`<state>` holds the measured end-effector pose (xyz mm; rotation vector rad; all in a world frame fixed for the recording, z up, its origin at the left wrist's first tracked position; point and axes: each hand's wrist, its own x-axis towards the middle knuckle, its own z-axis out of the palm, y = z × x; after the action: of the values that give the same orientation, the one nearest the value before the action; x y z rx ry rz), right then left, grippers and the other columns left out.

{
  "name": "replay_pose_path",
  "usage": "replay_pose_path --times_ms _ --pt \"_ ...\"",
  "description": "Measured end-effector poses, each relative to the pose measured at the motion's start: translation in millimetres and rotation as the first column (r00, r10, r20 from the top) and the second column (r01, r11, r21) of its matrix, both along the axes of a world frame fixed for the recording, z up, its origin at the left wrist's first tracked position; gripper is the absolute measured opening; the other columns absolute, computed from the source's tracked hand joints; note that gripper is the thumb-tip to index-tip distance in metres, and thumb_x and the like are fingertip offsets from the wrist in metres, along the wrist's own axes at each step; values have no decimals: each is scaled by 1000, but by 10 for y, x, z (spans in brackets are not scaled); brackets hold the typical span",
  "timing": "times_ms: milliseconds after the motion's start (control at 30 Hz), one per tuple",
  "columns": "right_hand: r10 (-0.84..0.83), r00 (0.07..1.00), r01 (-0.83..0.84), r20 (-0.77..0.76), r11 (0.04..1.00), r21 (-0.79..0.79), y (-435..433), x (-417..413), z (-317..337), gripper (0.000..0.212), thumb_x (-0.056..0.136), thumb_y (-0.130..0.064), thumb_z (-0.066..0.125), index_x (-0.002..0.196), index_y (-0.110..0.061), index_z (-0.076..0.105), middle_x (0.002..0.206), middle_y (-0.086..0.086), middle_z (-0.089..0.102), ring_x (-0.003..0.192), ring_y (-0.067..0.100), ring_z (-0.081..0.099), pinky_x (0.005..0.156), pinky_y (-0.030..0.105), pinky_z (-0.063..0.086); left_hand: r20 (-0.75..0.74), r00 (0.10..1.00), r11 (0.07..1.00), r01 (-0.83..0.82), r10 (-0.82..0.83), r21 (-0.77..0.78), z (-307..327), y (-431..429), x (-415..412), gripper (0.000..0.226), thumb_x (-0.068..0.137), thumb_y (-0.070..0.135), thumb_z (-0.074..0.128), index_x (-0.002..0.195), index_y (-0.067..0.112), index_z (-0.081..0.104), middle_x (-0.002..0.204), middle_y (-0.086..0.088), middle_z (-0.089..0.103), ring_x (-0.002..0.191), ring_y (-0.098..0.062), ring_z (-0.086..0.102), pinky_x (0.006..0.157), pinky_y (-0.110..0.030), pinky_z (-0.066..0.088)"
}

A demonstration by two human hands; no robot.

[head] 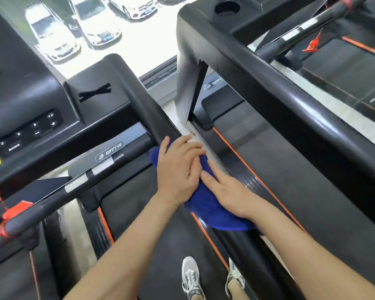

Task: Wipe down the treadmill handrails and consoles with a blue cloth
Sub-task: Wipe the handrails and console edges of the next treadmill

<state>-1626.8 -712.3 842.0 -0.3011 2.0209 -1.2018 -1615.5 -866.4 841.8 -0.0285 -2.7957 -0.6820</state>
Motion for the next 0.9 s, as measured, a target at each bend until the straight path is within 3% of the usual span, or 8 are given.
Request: replay_pose_path --times_ms 67,133,200,367,500,667,800,900 --pt "-28 983 56 183 987 -150 387 209 -6 51 99 -45 40 148 -32 34 148 -16 41 134 -2 38 114 26 27 -30 999 999 16 -15 36 -42 377 371 37 82 22 41 101 20 73 114 11 67 126 -16 50 114 -50 18" --pt "-100 878 247 468 932 -265 657 316 -3 45 93 -44 44 133 -27 54 132 -15 60 122 -5 52 105 24 37 -43 998 998 55 -54 32 -96 722 685 36 81 23 45 104 20 73 117 10 66 127 -15 49 114 -49 18" --pt "-121 848 290 517 921 -259 765 354 -80 38 93 -47 42 120 -28 62 118 -15 68 114 -4 58 99 23 41 -59 992 993 110 -108 41 -132 891 873 36 80 22 47 105 18 73 119 7 66 126 -15 51 113 -48 21" --pt "-86 975 118 206 982 -147 214 103 -82 92 66 -91 37 132 -28 48 131 -11 58 121 1 51 105 26 34 -144 965 976 217 -219 -29 -193 385 512 43 83 22 40 108 9 72 119 -4 67 122 -23 56 104 -52 34" --pt "-101 995 103 25 983 -149 -271 -180 -45 62 91 -65 40 143 -31 34 136 -6 53 124 13 49 97 29 36 -90 996 999 33 -29 43 -162 -24 132 46 87 26 38 120 11 66 128 -5 61 129 -26 47 106 -57 28" --pt "-43 996 37 -82 997 -74 68 163 31 71 94 -58 43 153 -36 12 151 -13 34 135 2 34 97 13 23 -46 994 973 -90 102 211 -269 380 554 51 96 27 31 138 4 47 148 -9 41 144 -28 25 115 -54 21" --pt "4 981 14 -193 995 94 638 852 235 81 89 -56 52 153 -38 5 148 -25 28 131 -9 29 91 -5 21 -26 999 936 45 -38 350 -354 859 1251 51 98 21 34 146 5 34 156 -2 24 149 -22 10 120 -41 12" --pt "107 954 17 -278 911 411 772 1256 335 100 79 -73 51 153 -33 -3 147 -9 40 127 13 47 96 26 42 -5 976 894 202 -218 400 -359 784 1468 53 92 7 41 145 11 39 157 3 25 149 -15 10 120 -32 12"
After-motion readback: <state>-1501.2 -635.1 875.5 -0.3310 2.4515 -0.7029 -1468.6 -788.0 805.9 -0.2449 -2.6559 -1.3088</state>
